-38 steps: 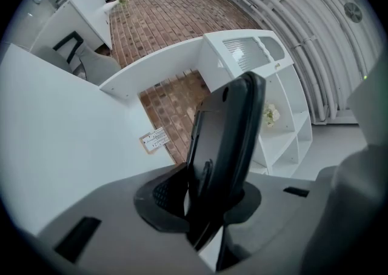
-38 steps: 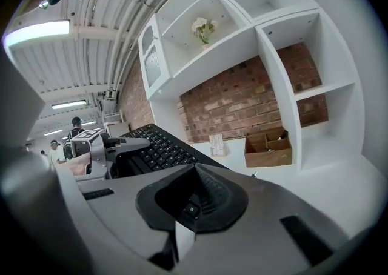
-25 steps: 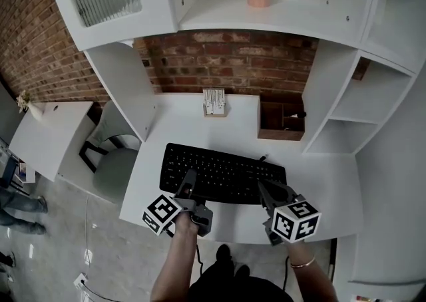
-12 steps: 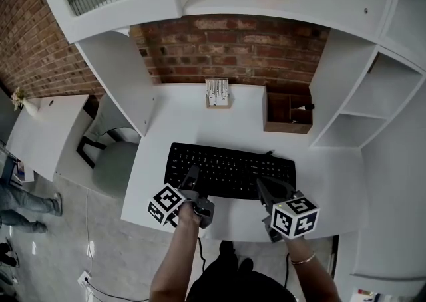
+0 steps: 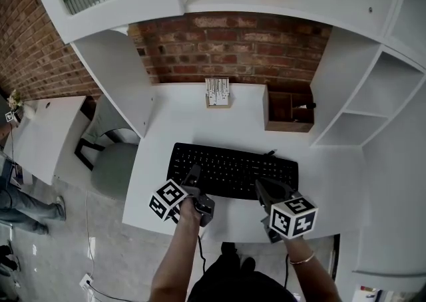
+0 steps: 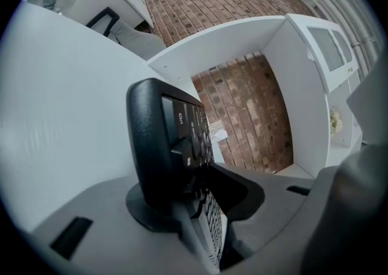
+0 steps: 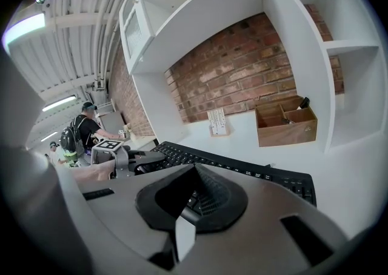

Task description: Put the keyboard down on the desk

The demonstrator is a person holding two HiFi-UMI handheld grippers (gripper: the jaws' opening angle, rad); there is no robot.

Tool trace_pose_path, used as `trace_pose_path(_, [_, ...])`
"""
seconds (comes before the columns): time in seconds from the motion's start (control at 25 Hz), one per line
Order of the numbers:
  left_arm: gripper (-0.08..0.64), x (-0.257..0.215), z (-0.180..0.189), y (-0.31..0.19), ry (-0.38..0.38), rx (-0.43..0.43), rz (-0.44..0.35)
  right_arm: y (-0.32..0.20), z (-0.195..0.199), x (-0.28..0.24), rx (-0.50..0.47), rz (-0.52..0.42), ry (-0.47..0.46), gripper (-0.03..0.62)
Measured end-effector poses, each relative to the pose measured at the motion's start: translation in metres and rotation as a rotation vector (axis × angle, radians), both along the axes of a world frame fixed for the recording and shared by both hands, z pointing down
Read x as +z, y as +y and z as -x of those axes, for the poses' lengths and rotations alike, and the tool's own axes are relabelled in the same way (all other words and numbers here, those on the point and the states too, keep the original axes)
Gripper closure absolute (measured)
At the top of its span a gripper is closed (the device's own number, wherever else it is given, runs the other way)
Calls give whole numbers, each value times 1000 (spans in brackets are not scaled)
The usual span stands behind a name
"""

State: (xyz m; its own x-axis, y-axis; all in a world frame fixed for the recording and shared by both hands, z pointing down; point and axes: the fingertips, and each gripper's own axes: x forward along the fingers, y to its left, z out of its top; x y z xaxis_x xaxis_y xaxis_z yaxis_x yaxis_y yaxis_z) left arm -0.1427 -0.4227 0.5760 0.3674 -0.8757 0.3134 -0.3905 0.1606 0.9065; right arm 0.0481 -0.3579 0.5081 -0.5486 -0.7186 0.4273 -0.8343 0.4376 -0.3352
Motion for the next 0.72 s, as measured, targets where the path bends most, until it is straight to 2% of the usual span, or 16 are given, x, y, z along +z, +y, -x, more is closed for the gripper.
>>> trace_pose_path(0.16, [388, 11, 3, 1, -24, -7, 73, -1, 4, 2, -3, 4, -1, 588])
trace_pose_path(0.24, [327, 18, 3, 3, -22, -6, 116, -1, 6, 2, -5, 5, -4, 588])
trace_pose_path(0.44, [290, 29, 2, 12, -23, -10, 184, -1, 9, 2, -11, 9, -6, 588])
trace_pose_path(0.72, [255, 43, -1, 22, -20, 44, 274, 2, 8, 5, -14, 15, -10, 588])
